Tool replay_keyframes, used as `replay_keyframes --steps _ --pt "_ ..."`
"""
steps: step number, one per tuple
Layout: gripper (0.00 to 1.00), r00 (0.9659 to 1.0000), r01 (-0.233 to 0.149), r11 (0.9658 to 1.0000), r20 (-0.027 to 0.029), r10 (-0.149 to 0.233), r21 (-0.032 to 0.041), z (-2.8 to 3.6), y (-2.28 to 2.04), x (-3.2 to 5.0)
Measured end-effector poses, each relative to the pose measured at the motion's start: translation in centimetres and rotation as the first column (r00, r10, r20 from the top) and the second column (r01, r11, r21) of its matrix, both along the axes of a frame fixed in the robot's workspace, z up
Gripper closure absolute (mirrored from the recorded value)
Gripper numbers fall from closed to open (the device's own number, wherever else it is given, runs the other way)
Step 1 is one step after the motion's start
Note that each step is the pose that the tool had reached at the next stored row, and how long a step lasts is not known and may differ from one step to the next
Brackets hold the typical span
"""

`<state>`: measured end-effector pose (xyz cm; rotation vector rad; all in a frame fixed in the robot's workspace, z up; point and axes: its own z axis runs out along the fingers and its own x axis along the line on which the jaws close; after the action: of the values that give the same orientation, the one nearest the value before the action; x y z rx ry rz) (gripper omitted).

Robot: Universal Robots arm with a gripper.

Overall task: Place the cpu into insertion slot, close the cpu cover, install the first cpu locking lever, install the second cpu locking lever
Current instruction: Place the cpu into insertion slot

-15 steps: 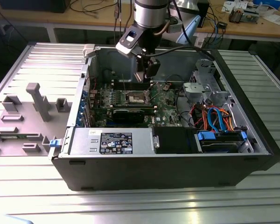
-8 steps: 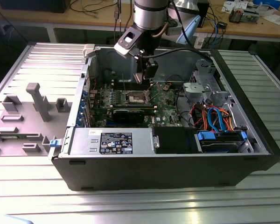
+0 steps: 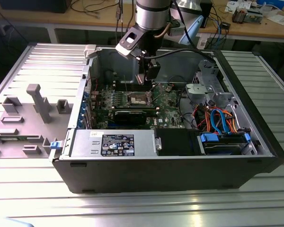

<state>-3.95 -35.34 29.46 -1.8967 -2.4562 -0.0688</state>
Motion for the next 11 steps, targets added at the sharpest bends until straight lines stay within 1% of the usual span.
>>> replay_keyframes --steps 5,7,9,11 --pt "0.46 1.0 0.0 1.0 0.0 0.0 0.0 0.0 0.0 0.0" --pt "0.46 1.0 0.007 1.0 -0.0001 -0.007 -0.0001 -0.02 0.0 0.0" --pt "0.46 0.9995 0.031 0.9995 0.0 -0.031 0.0 -0.07 0.0 0.0" --pt "0.46 0.9982 0.061 0.9982 0.0001 -0.061 0.0001 -0.13 0.0 0.0"
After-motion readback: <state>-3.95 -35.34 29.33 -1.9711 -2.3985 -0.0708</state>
